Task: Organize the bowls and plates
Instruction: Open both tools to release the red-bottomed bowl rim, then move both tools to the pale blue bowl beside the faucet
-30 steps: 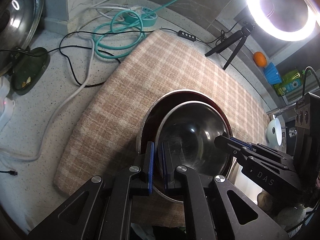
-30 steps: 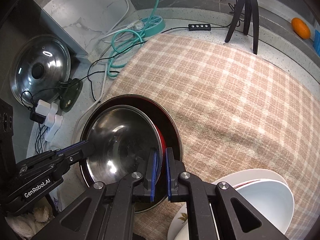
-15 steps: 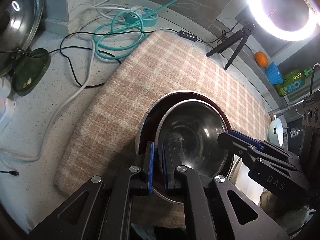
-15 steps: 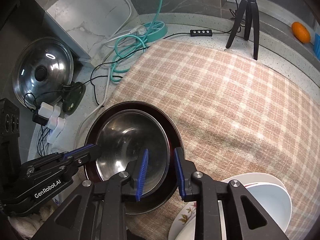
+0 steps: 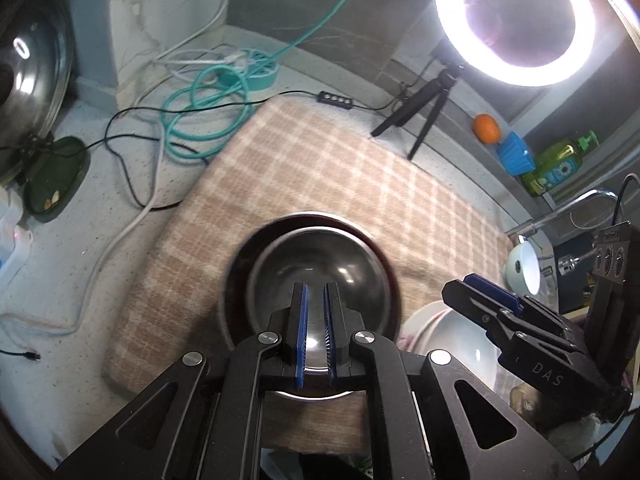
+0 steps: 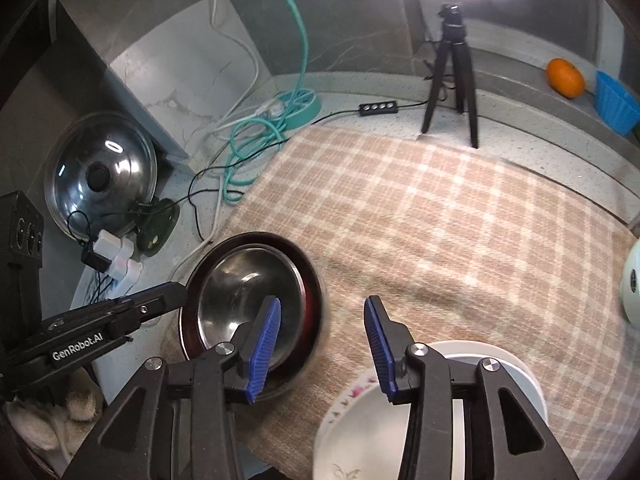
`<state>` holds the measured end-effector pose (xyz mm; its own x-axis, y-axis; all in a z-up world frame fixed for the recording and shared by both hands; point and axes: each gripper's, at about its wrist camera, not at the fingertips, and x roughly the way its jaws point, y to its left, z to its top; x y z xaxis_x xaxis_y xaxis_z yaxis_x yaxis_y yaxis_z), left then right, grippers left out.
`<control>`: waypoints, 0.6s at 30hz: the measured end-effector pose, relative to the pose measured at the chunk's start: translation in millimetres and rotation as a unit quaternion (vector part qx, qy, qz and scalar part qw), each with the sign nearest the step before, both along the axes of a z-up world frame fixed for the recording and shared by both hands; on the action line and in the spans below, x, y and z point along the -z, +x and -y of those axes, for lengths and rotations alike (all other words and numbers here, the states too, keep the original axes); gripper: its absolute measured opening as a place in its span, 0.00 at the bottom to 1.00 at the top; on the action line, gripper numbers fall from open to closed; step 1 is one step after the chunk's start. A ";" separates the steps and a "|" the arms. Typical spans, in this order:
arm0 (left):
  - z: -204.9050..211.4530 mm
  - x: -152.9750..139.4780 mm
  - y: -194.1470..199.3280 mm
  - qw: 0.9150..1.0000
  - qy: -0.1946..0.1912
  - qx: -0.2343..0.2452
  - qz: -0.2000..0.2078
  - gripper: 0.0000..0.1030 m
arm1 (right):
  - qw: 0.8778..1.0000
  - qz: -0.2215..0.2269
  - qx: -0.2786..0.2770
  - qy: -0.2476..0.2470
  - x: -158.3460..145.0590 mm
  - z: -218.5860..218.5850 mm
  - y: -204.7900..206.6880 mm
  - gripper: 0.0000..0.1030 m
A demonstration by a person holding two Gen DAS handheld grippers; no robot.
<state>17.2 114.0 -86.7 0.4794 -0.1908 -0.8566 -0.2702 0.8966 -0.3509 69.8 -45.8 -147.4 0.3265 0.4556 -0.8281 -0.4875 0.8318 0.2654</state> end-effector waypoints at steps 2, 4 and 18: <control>11.5 -4.2 3.5 1.000 -0.006 0.011 0.005 0.06 | 1.000 0.001 0.011 0.007 -2.9 14.9 0.3 0.39; 25.5 -8.0 7.4 1.000 -0.012 0.025 0.009 0.06 | 0.999 0.000 0.027 0.019 -5.4 33.7 1.2 0.39; 131.5 -13.4 41.8 0.993 -0.031 0.112 0.018 0.06 | 0.987 0.025 0.147 0.067 -14.4 181.3 2.9 0.39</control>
<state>58.9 -17.5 -73.3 0.4489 -0.3483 -0.8229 -0.0520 0.9092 -0.4131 72.6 -227.1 -133.0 0.4996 0.4397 -0.7463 -0.2460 0.8981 0.3645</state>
